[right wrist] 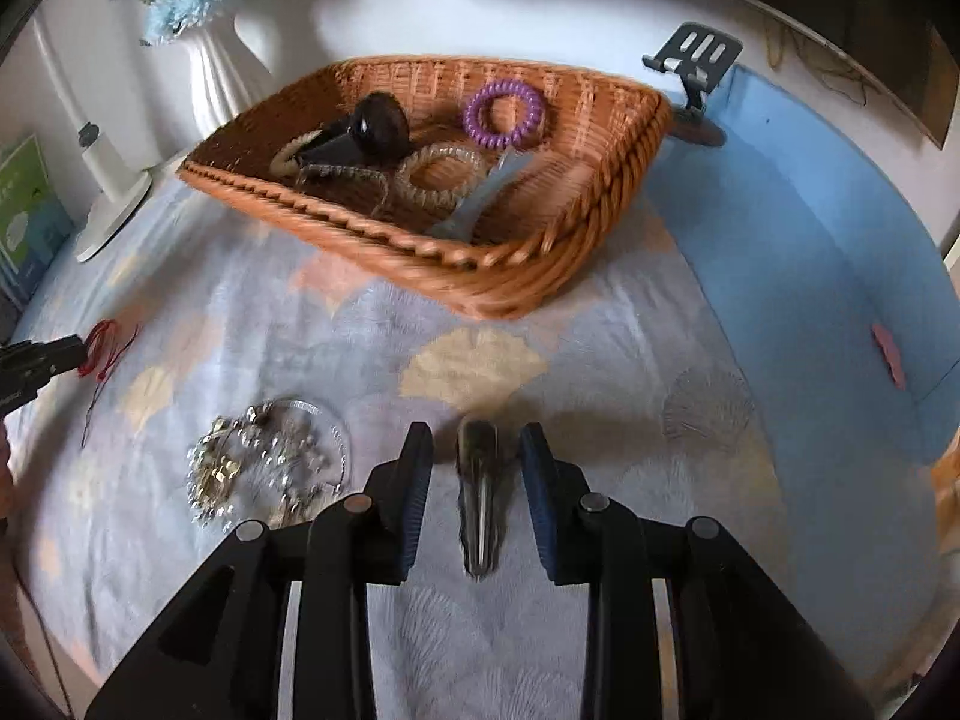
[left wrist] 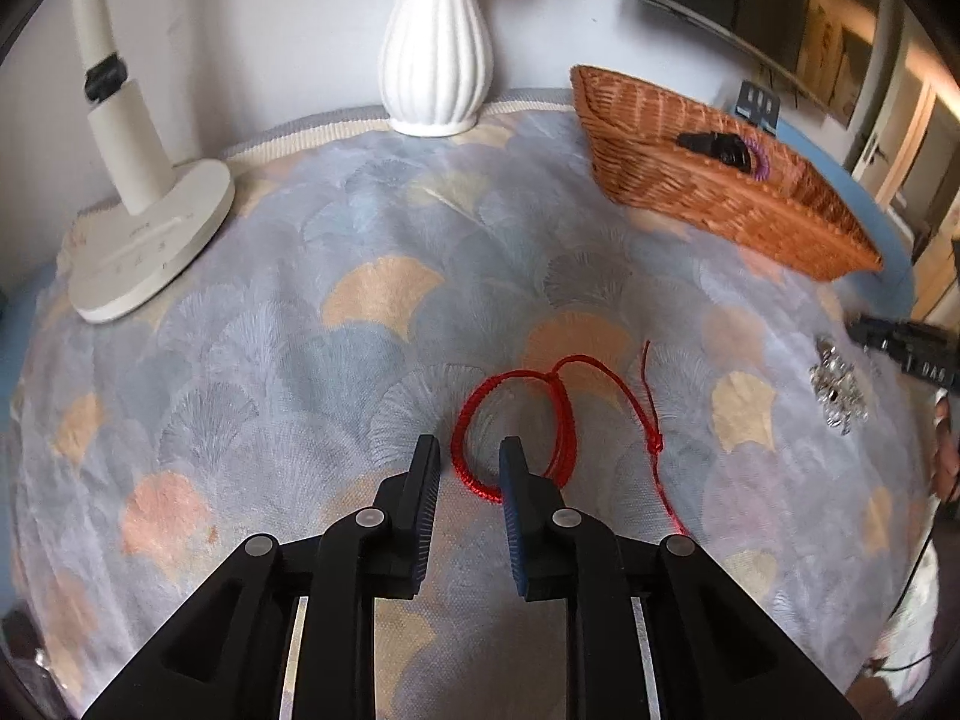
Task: Organize jewelry
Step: 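Carry the red bracelet and silver hair clip into the basket and open both tools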
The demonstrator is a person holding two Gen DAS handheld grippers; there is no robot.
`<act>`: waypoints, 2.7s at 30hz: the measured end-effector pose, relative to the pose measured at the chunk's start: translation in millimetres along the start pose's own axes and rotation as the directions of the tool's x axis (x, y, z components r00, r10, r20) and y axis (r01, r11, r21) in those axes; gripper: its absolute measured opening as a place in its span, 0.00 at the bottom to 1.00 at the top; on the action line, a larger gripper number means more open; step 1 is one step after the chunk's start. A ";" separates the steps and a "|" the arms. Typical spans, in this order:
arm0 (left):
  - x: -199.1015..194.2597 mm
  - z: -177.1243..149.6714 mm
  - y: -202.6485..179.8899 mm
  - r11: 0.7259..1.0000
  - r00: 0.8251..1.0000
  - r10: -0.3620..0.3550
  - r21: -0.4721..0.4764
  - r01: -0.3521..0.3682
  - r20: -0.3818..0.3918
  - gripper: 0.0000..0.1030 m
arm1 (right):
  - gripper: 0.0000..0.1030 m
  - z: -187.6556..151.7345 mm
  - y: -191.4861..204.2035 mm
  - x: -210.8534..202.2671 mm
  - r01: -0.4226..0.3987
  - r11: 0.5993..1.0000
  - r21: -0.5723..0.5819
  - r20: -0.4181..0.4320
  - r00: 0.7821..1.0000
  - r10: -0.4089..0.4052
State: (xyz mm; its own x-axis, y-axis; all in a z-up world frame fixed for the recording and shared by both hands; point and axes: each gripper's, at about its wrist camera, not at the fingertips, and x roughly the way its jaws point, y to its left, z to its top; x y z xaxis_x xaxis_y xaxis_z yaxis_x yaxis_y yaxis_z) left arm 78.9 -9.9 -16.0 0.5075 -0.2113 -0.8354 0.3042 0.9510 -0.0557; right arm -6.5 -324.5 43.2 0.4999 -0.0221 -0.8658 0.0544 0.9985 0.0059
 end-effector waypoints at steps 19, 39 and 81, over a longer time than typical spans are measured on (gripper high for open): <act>-78.6 36.5 -44.7 0.991 0.970 -0.132 0.044 0.126 0.204 0.03 | 0.17 2.0 18.5 -79.6 -0.172 0.981 -0.086 0.127 0.975 0.182; -78.4 96.9 -107.4 0.981 0.956 -0.154 0.156 0.117 0.249 0.04 | 0.25 -32.3 -47.2 -69.4 -0.178 0.984 -0.015 0.029 0.984 0.178; -14.5 218.8 -122.2 0.993 0.954 -0.105 0.075 0.087 0.283 0.04 | 0.25 104.9 -56.9 -59.4 -0.220 0.973 0.074 0.226 0.954 0.198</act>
State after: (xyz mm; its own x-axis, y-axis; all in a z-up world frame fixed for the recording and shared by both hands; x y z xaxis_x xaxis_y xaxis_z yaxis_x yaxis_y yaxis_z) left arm 210.7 -172.4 122.6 0.6799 -0.3647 -0.6362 0.4067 0.9094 -0.0866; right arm 51.4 -385.2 146.9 0.6831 0.1657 -0.7113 0.0069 0.9724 0.2331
